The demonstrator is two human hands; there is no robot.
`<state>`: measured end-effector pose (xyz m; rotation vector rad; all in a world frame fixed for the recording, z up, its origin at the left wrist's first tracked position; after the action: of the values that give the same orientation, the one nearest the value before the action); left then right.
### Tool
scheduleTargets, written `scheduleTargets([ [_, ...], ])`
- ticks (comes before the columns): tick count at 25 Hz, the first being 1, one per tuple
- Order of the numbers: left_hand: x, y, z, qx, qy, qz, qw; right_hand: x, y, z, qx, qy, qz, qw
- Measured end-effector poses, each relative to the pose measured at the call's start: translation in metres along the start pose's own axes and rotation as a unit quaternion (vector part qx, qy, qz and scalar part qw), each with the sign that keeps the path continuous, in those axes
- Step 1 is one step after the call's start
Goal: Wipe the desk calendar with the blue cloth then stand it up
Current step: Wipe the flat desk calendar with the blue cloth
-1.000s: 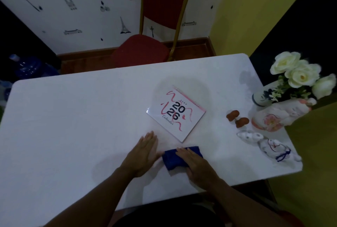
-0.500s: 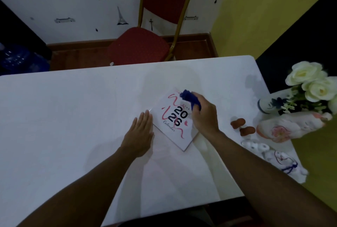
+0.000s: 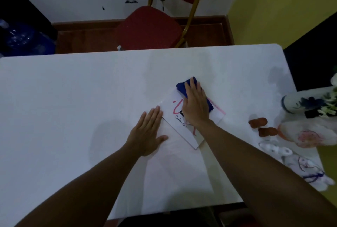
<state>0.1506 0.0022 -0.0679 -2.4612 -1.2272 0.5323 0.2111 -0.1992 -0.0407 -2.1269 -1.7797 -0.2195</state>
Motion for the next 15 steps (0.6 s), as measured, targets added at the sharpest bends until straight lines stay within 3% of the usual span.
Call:
scheduleTargets([
  [4,0.001,0.003,0.002,-0.001,0.0,0.0,1.0,0.004,0.004,0.013,0.032,-0.025,-0.022,0.999],
  [10,0.0,0.003,0.005,-0.004,-0.006,-0.005,1.0,0.014,-0.012,0.025,0.083,0.026,-0.15,0.985],
  [15,0.001,0.005,0.008,-0.003,0.001,-0.005,1.0,0.005,-0.054,0.023,0.079,0.08,-0.211,0.971],
])
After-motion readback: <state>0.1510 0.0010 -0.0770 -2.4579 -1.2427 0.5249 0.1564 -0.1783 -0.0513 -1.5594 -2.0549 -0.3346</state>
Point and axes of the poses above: each hand's wrist, its own y-axis towards the middle knuckle, its own z-axis out of the palm, x = y × z, the point moved 6 cm from there along y, towards the middle knuckle, and after that the axes turned 4 degrees about x, right-handed, at the moved point
